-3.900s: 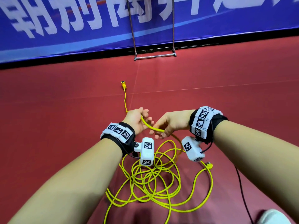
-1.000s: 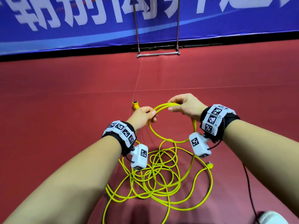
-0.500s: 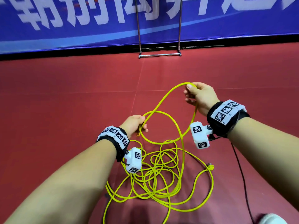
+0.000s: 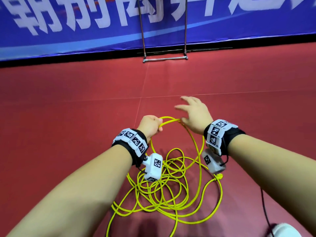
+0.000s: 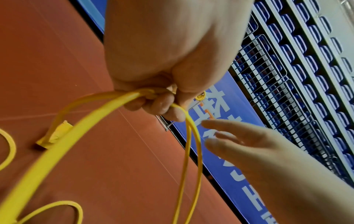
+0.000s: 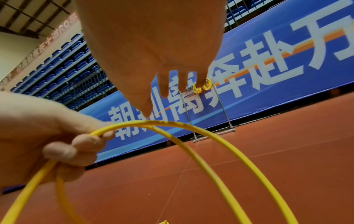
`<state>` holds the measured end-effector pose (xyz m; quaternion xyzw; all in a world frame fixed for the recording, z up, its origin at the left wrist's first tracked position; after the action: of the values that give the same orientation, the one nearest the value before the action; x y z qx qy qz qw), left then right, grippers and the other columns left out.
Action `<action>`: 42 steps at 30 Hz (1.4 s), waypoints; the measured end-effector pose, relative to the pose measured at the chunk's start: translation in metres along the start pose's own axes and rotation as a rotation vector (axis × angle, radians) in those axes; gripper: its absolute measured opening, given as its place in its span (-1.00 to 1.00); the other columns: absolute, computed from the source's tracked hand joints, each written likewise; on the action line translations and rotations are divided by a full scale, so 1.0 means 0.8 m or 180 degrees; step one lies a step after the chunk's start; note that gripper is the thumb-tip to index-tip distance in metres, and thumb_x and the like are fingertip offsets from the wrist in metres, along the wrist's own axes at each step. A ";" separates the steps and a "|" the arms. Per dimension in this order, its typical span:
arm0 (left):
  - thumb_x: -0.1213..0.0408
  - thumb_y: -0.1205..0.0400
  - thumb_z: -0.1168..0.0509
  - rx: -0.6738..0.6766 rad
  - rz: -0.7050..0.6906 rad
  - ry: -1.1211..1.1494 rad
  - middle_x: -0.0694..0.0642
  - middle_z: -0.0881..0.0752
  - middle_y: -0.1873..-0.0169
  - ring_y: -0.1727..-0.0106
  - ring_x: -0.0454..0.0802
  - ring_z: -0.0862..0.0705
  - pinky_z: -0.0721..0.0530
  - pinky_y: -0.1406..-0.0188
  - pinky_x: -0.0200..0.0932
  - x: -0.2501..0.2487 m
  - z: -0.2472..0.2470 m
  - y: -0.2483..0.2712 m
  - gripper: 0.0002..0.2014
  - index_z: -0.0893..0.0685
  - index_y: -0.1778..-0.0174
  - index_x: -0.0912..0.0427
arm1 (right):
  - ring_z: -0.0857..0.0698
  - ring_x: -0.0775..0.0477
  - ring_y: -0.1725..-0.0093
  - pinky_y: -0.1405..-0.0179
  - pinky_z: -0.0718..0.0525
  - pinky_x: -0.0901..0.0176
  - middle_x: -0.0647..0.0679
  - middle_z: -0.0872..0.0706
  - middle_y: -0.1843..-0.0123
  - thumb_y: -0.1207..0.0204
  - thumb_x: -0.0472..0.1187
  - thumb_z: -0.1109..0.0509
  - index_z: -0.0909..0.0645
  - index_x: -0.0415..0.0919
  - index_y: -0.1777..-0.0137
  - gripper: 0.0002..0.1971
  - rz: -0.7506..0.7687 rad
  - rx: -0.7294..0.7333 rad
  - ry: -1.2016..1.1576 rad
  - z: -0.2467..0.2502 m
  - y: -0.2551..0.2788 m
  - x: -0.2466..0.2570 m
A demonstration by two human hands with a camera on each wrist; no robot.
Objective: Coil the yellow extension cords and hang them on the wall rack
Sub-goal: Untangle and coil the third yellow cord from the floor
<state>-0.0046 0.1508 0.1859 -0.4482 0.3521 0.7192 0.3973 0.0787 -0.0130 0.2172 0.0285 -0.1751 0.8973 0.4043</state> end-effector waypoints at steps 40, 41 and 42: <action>0.45 -0.68 -0.09 0.0255 0.0240 0.0005 0.14 -0.45 0.54 0.62 -0.08 -0.24 -0.20 0.64 -0.43 0.004 -0.033 0.003 -0.69 -0.47 0.40 0.14 | -0.70 -0.17 -0.02 0.09 -0.51 0.13 -0.10 -0.76 0.06 -0.59 -0.05 -0.41 -0.74 -0.15 -0.07 -0.79 0.0784 0.1307 -0.0225 -0.004 0.012 0.061; 0.45 -0.68 -0.09 0.0287 0.0250 0.0062 0.13 -0.47 0.53 0.63 -0.08 -0.25 -0.20 0.64 -0.43 0.004 -0.031 0.003 -0.69 -0.47 0.39 0.14 | -0.68 -0.20 -0.04 0.07 -0.54 0.09 -0.11 -0.71 0.06 -0.58 -0.06 -0.40 -0.71 -0.14 -0.07 -0.81 0.0796 0.1110 -0.0214 -0.008 0.014 0.061; 0.43 -0.70 -0.11 0.0344 0.0250 0.0130 0.12 -0.49 0.53 0.64 -0.09 -0.26 -0.20 0.64 -0.43 0.003 -0.029 0.003 -0.69 -0.47 0.38 0.15 | -0.66 -0.21 -0.06 0.04 -0.58 0.03 -0.09 -0.67 0.04 -0.56 -0.06 -0.41 -0.65 -0.11 -0.09 -0.81 0.0729 0.0910 -0.0267 -0.008 0.015 0.061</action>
<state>0.0010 0.1305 0.1760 -0.4265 0.4158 0.7048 0.3852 0.0378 0.0164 0.2174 0.1029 -0.0646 0.9512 0.2836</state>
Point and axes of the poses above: each hand's wrist, its own y-axis away from the middle knuckle, its own z-axis out of the back of the hand, x = y × z, the point moved 4 cm from there along -y, towards the middle knuckle
